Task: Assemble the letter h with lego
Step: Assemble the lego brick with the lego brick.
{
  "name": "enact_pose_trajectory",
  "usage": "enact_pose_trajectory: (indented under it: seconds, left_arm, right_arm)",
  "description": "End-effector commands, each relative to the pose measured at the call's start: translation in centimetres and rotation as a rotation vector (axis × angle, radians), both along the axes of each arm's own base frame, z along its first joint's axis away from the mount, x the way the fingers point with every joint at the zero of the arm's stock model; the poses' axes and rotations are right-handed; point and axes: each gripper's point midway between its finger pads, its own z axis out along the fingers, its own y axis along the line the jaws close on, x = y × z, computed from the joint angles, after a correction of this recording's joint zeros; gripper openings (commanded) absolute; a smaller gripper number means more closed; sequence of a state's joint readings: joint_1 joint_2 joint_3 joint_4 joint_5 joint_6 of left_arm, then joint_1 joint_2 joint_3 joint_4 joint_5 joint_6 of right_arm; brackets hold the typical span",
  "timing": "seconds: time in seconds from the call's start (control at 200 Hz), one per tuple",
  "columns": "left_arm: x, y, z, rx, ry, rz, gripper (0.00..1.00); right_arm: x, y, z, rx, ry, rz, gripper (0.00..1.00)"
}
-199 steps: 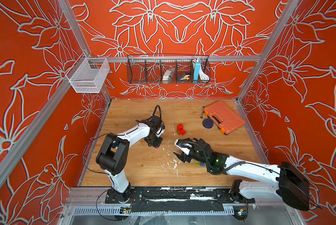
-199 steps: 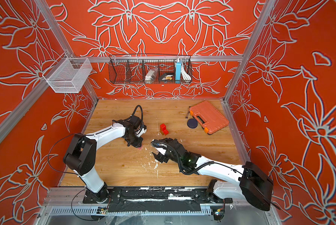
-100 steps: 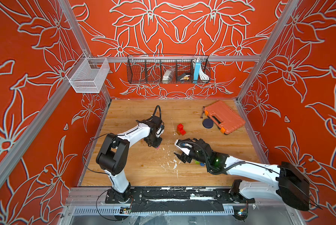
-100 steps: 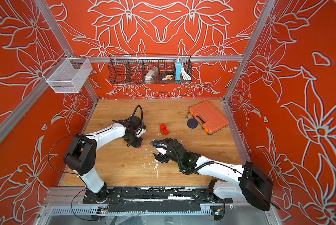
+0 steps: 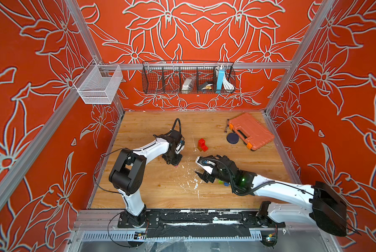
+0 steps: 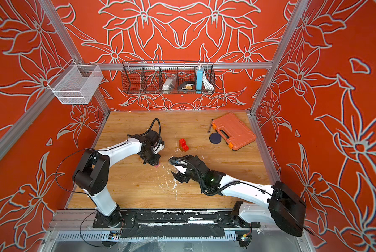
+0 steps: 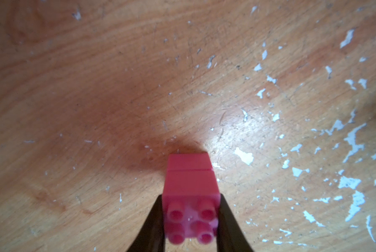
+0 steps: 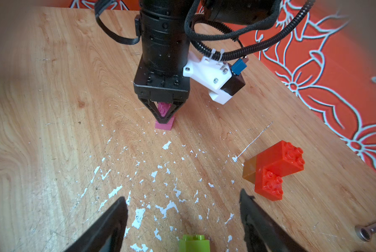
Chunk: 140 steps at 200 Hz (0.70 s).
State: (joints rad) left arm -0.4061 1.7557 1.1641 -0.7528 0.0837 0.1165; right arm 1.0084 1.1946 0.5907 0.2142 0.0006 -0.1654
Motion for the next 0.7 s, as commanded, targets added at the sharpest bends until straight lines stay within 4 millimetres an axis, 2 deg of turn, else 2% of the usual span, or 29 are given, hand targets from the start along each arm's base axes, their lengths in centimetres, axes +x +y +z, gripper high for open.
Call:
enact_pose_trajectory:
  seconds: [0.0, 0.155, 0.235, 0.34, 0.44, 0.62, 0.696]
  left_arm:
    - [-1.3, 0.7, -2.3, 0.051, 0.073, -0.013, 0.25]
    - [-2.2, 0.3, -2.7, 0.043, 0.086, -0.074, 0.23]
    - [-2.8, 0.1, -3.6, 0.036, 0.121, -0.087, 0.16]
    - [-3.4, 0.4, -4.8, 0.059, 0.178, -0.083, 0.16]
    - [-2.9, 0.6, -5.1, 0.074, 0.152, -0.084, 0.17]
    - [-2.2, 0.4, -4.3, 0.06, 0.102, -0.101, 0.24]
    - [-2.1, -0.2, -3.8, 0.026, 0.093, -0.111, 0.32]
  right_arm:
    - [0.9, -0.6, 1.3, 0.032, 0.016, -0.057, 0.82]
    - [3.3, -1.7, 1.7, 0.059, 0.149, -0.136, 0.8]
    - [4.5, -2.2, 2.0, 0.06, 0.207, -0.177, 0.8]
    - [6.3, -2.7, 2.0, 0.065, 0.284, -0.23, 0.79]
    - [8.0, -2.9, 1.8, 0.033, 0.34, -0.27, 0.79]
    - [11.6, -3.5, 0.1, -0.011, 0.425, -0.431, 0.8]
    - [12.8, -3.4, -0.6, -0.032, 0.446, -0.46, 0.81]
